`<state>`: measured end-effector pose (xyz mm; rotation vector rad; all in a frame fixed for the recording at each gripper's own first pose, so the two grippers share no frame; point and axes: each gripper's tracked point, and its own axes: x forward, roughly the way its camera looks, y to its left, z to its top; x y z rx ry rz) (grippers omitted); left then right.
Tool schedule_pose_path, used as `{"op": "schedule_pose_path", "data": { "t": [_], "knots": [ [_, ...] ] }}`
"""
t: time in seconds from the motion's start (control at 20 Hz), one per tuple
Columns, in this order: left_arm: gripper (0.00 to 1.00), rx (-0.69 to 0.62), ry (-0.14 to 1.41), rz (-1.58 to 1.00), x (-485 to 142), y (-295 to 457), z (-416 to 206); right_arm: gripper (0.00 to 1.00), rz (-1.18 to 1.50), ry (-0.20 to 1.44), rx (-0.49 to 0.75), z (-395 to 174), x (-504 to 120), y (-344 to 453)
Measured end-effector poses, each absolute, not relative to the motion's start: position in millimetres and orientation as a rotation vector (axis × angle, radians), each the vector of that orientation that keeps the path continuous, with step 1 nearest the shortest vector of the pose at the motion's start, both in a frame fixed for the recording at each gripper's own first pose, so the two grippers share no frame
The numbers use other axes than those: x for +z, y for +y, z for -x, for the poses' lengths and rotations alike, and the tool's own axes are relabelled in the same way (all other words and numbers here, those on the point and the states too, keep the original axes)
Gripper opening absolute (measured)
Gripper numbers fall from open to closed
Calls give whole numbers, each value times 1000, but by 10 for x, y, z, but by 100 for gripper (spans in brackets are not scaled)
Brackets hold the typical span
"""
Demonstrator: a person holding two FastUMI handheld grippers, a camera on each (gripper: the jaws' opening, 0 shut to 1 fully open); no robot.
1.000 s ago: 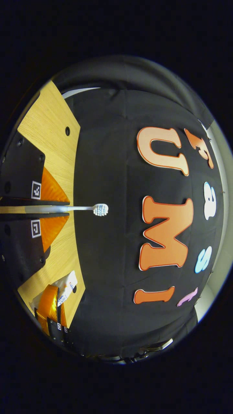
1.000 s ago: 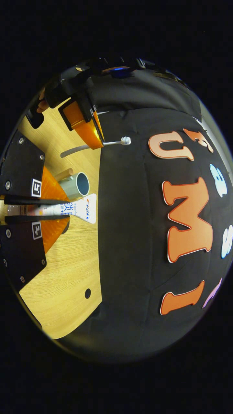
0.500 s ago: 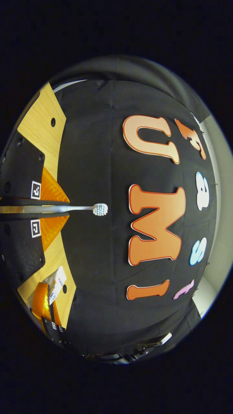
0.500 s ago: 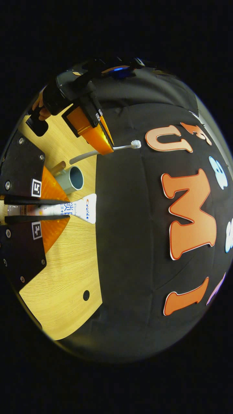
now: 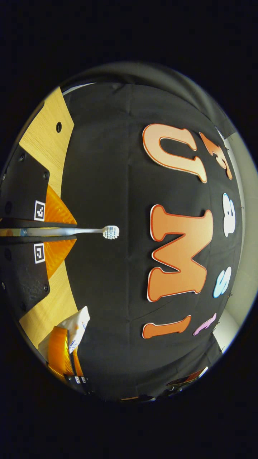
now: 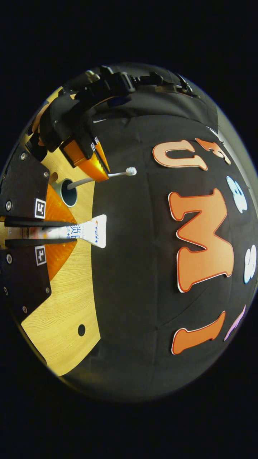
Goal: Put the toothbrush and toothpaste on the desktop into the cup, then pick up the cup and place it on the coaster on the desktop.
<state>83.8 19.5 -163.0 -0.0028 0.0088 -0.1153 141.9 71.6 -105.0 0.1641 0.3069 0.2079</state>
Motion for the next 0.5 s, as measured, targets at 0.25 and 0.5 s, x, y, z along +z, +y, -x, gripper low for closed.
{"op": "schedule_pose_path", "data": {
  "t": [0.25, 0.5],
  "knots": [
    [8, -136, 33, -6, -1701, 173, -810, 13, -176, 275, 258, -1533, -979, 880],
    [8, -158, 78, 22, -1772, 119, -735, 13, -100, 196, 263, -1733, -818, 840]
  ]
}}
